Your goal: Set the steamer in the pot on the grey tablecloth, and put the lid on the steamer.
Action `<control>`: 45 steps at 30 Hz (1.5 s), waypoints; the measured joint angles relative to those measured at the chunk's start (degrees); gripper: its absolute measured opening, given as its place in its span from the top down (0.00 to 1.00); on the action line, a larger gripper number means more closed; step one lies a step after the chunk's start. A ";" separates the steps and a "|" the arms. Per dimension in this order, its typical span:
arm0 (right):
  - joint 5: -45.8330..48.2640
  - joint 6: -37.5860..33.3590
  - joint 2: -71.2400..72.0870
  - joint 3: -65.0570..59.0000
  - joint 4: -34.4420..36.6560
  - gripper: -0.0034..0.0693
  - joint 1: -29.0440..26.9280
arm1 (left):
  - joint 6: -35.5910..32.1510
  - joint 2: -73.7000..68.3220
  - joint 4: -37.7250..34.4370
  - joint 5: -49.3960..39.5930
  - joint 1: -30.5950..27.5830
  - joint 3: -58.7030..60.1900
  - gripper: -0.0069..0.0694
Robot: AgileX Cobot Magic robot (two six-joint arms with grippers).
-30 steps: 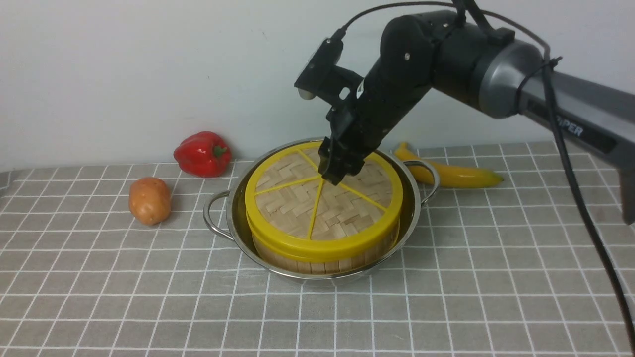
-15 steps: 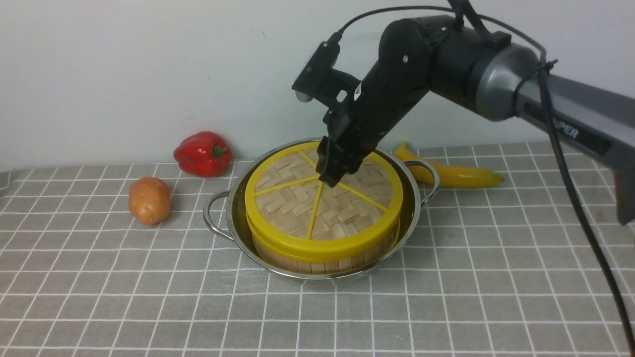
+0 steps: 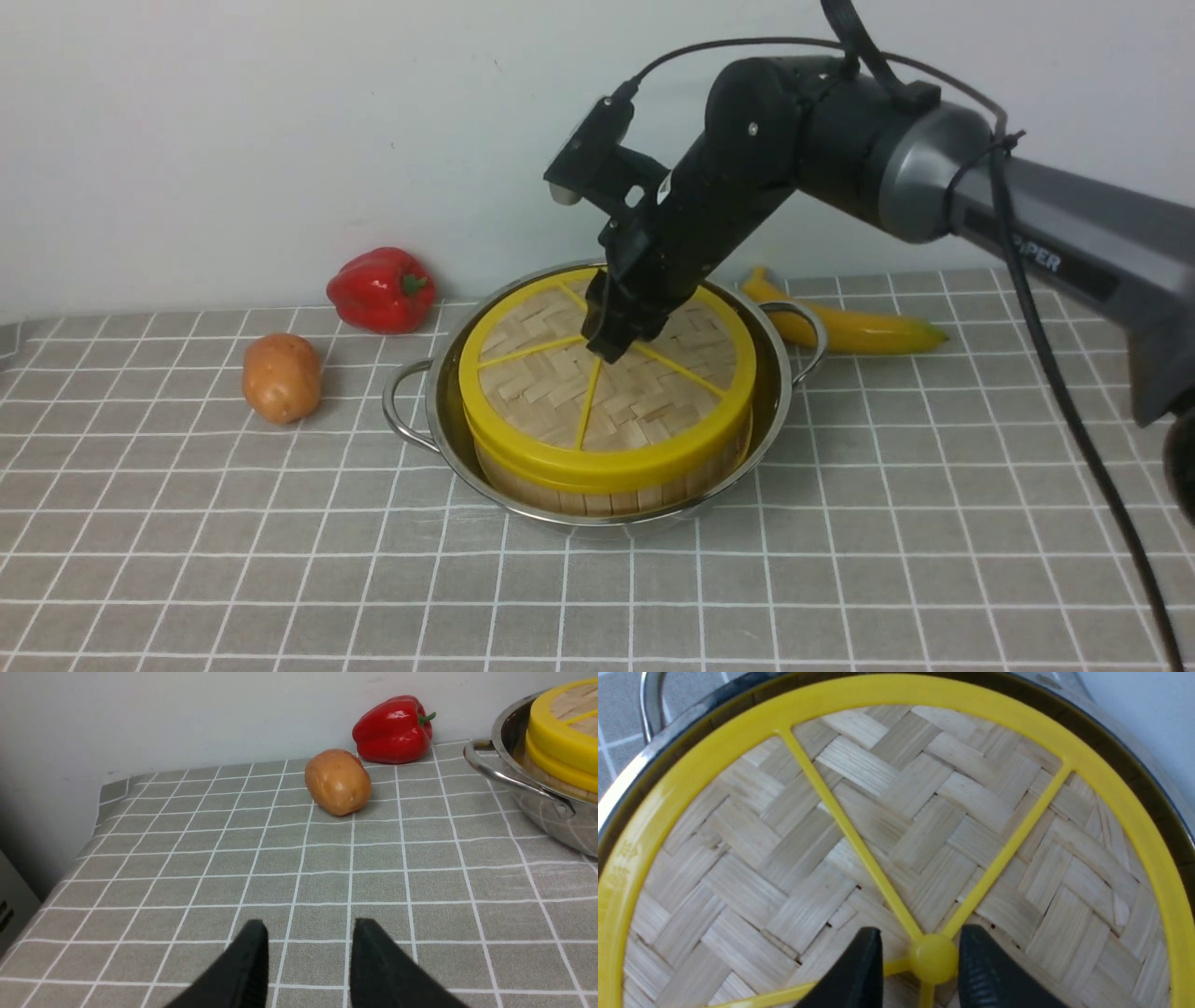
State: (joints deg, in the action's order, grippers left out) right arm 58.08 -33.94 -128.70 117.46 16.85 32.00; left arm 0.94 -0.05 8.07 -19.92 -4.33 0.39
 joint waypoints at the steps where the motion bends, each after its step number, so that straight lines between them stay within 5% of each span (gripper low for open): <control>1: -0.06 0.06 -0.06 0.00 0.00 0.62 0.00 | 0.00 0.00 0.00 0.00 0.00 0.00 0.59; 16: -0.78 -0.94 -0.48 0.09 0.88 0.62 -0.05 | 0.00 0.00 0.00 0.00 0.00 0.00 0.59; 23: -4.44 0.88 1.52 0.09 -4.73 0.62 0.24 | 0.00 0.00 0.00 0.00 0.00 0.00 0.59; 30: -5.09 9.86 9.09 0.09 -13.55 0.64 0.01 | 0.00 0.00 0.00 0.00 0.00 0.00 0.59; 36: -3.52 20.60 14.35 0.09 -15.95 0.96 -0.04 | 0.00 0.00 0.00 0.00 0.00 0.00 0.59; 45: -2.12 34.59 23.68 0.09 -24.68 0.97 -0.04 | 0.00 0.00 0.00 0.00 0.00 0.00 0.59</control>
State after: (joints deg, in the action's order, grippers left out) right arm 55.96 0.65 -105.03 117.55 -7.82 31.96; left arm 0.94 -0.05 8.07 -19.92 -4.33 0.39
